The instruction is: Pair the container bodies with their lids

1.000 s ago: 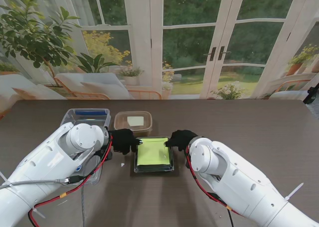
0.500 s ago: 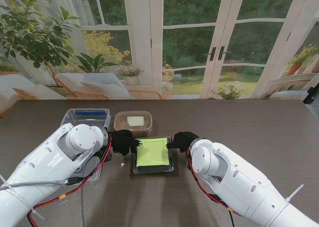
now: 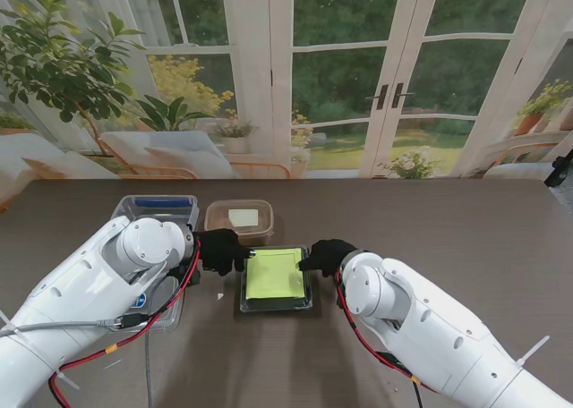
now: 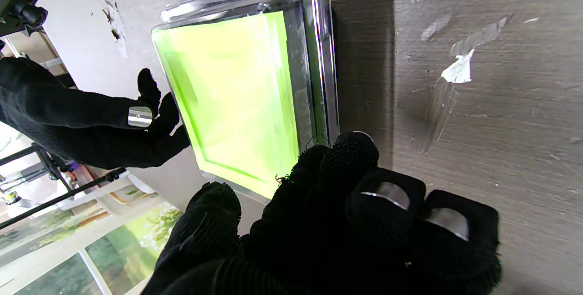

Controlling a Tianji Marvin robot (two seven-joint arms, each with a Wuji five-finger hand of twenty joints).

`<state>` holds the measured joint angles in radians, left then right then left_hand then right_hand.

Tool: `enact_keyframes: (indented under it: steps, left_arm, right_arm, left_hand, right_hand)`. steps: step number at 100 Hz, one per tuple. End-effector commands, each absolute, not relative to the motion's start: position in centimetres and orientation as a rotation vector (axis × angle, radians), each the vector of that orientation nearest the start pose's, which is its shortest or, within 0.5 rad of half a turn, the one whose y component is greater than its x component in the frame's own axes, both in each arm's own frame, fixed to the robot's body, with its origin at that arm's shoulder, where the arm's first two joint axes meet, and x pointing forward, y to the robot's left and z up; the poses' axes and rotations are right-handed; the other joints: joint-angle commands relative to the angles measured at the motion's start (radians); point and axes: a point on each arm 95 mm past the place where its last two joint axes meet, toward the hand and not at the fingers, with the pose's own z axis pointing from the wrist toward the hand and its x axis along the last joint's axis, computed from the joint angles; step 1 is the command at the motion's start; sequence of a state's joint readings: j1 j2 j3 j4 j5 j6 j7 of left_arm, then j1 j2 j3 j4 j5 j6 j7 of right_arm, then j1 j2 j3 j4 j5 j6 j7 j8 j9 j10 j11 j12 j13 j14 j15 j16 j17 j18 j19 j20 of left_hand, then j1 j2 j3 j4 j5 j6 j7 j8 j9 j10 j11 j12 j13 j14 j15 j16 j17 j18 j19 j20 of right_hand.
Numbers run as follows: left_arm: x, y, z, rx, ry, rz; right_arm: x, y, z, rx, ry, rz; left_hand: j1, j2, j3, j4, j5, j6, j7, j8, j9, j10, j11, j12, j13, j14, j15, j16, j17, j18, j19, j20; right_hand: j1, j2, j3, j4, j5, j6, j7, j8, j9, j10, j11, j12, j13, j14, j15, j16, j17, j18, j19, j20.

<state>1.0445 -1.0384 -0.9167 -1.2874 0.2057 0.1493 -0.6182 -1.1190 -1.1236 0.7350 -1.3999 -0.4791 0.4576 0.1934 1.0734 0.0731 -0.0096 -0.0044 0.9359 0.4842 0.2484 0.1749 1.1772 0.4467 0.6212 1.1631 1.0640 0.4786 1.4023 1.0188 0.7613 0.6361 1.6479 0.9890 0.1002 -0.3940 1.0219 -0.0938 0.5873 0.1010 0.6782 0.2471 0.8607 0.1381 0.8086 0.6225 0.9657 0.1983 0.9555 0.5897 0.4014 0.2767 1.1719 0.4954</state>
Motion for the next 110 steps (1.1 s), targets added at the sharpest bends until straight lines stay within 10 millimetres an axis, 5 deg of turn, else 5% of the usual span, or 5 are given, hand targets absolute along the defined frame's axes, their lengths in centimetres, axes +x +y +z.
enact_keyframes:
  steps: [1, 110]
  left_arm:
    - [49.4, -1.6, -30.6, -2.09, 1.865, -1.395]
    - [47.1, 0.4, -31.8, -2.036, 1.829, -1.308]
  right_arm:
    - [45.7, 9.2, -33.8, -2.333, -2.113, -1.666]
    - [46.0, 9.0, -33.8, -2.334, -2.129, -1.683]
  left_hand:
    - [-0.003, 0.041, -0.006, -0.004, 0.011, 0.041, 0.016, 0.006, 0.009, 0.031, 0.039, 0.019, 0.027, -0.013, 0.023, 0.0, -0.007, -0.04, 0.029, 0.017]
    - [-0.008, 0.041, -0.007, -0.003, 0.007, 0.032, 0.013, 0.01, 0.001, 0.03, 0.034, 0.015, 0.021, -0.014, 0.019, -0.003, -0.013, -0.044, 0.028, 0.011]
  right_hand:
    - [-0.011, 0.039, 0.003, 0.02, 0.012, -0.021, 0.004, -0.005, -0.004, -0.011, 0.012, -0.005, 0.042, 0.005, 0.014, 0.002, -0.018, 0.03, 0.038, 0.022]
    - [-0.011, 0.041, 0.001, 0.02, -0.017, -0.025, -0.008, -0.008, -0.007, -0.012, 0.011, -0.004, 0.042, 0.004, 0.015, 0.003, -0.018, 0.03, 0.04, 0.019]
